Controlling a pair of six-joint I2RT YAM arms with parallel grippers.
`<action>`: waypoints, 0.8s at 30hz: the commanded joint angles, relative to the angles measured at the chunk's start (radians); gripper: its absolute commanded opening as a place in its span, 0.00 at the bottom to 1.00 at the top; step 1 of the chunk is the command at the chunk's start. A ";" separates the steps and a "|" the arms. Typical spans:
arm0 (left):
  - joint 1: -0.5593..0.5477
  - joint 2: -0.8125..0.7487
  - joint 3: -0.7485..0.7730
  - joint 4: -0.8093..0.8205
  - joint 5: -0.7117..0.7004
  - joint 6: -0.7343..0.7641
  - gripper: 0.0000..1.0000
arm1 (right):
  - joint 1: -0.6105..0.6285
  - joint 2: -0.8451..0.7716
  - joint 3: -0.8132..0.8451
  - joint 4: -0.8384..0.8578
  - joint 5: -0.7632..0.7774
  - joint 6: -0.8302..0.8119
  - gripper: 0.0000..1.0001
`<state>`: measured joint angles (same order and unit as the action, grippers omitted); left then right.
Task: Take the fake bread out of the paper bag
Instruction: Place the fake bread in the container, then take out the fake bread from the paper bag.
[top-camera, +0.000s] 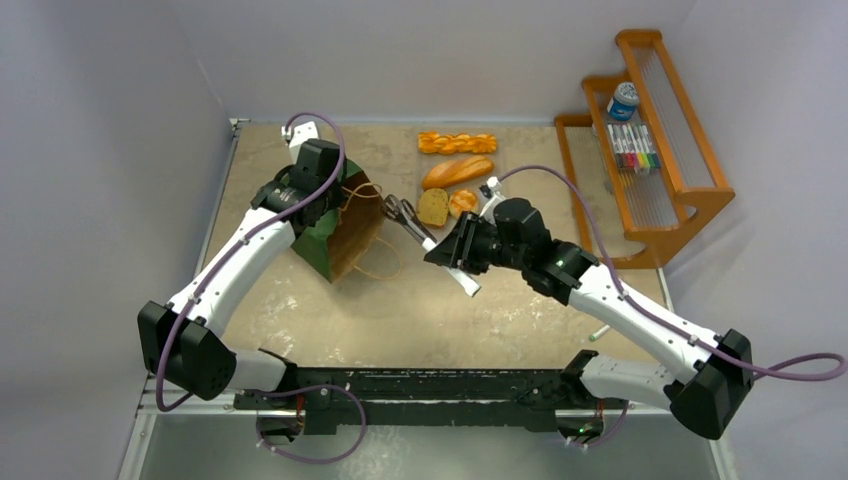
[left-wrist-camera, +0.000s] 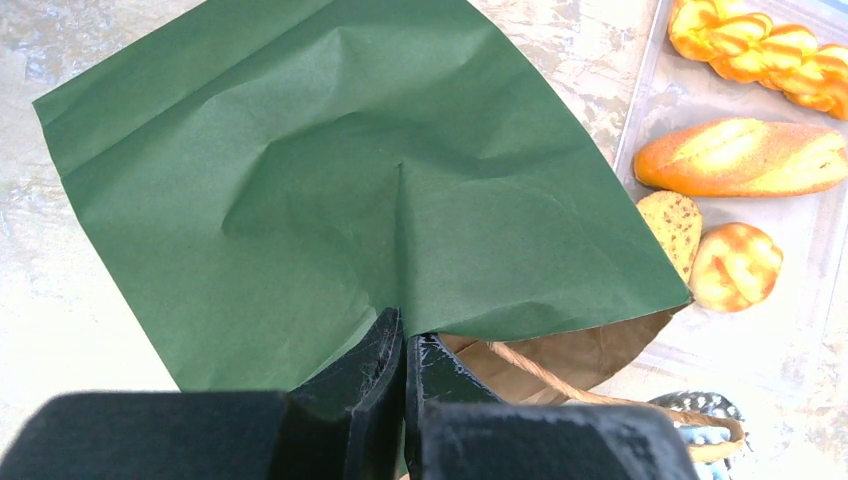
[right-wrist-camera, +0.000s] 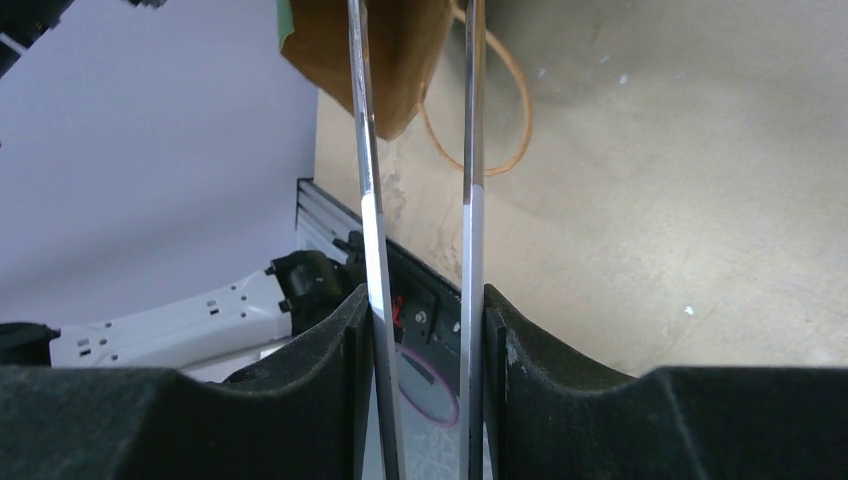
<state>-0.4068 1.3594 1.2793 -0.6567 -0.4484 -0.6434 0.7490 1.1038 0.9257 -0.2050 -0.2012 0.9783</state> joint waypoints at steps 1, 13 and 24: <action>0.006 -0.009 0.035 0.032 0.004 -0.017 0.00 | 0.052 0.008 0.085 0.081 -0.009 -0.010 0.40; 0.006 -0.006 0.041 0.045 0.026 -0.022 0.00 | 0.158 0.118 0.112 0.144 0.003 0.017 0.40; 0.005 -0.007 0.085 -0.041 0.035 0.000 0.00 | 0.188 0.308 0.184 0.280 -0.018 0.053 0.40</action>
<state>-0.4068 1.3609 1.3006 -0.6872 -0.4217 -0.6514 0.9318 1.3666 1.0092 -0.0597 -0.2020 1.0134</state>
